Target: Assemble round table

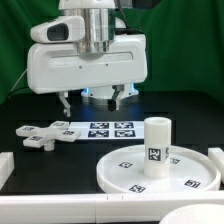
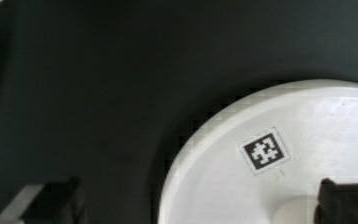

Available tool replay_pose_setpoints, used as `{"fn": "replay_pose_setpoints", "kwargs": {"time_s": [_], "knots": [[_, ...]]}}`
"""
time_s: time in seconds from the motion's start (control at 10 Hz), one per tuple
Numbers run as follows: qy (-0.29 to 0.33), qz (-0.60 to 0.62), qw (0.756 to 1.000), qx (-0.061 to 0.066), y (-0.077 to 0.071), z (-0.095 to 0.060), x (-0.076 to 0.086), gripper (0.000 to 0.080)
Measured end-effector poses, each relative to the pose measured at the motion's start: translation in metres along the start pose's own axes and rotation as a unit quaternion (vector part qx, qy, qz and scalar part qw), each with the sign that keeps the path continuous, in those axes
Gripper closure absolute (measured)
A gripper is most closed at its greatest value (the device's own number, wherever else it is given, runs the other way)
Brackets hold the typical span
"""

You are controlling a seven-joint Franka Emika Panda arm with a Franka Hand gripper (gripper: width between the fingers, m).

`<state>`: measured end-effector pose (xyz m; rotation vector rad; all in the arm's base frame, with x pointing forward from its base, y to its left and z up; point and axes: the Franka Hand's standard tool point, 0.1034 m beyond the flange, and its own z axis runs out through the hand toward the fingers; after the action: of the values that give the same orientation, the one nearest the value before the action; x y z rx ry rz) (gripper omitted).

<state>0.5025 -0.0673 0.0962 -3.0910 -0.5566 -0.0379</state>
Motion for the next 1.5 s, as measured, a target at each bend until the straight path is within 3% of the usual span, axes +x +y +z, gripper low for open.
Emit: {"fn": "replay_pose_setpoints", "kwargs": {"time_s": [0.1,0.3,0.4,0.5,0.8,1.0,1.2,1.4,1.5], "knots": [[0.006,0.003,1.0,-0.006,0.004,-0.002,-0.014,0.0151],[-0.002,0.0,1.0,-0.008,0.023,0.002,-0.064,0.0151],[-0.002,0.0,1.0,-0.009,0.043,0.003,-0.082,0.0151],[0.009,0.009,1.0,-0.018,0.059,0.006,-0.091,0.0151],[0.008,0.011,1.0,-0.017,0.058,0.007,-0.09,0.0151],[0.003,0.003,1.0,-0.017,0.059,0.017,-0.099,0.0151],[-0.012,-0.005,1.0,-0.008,0.06,0.029,-0.11,0.0151],[-0.034,0.021,0.999,0.014,0.047,0.032,-0.109,0.0151],[-0.03,0.013,0.999,0.01,0.049,0.032,-0.108,0.0151]]}}
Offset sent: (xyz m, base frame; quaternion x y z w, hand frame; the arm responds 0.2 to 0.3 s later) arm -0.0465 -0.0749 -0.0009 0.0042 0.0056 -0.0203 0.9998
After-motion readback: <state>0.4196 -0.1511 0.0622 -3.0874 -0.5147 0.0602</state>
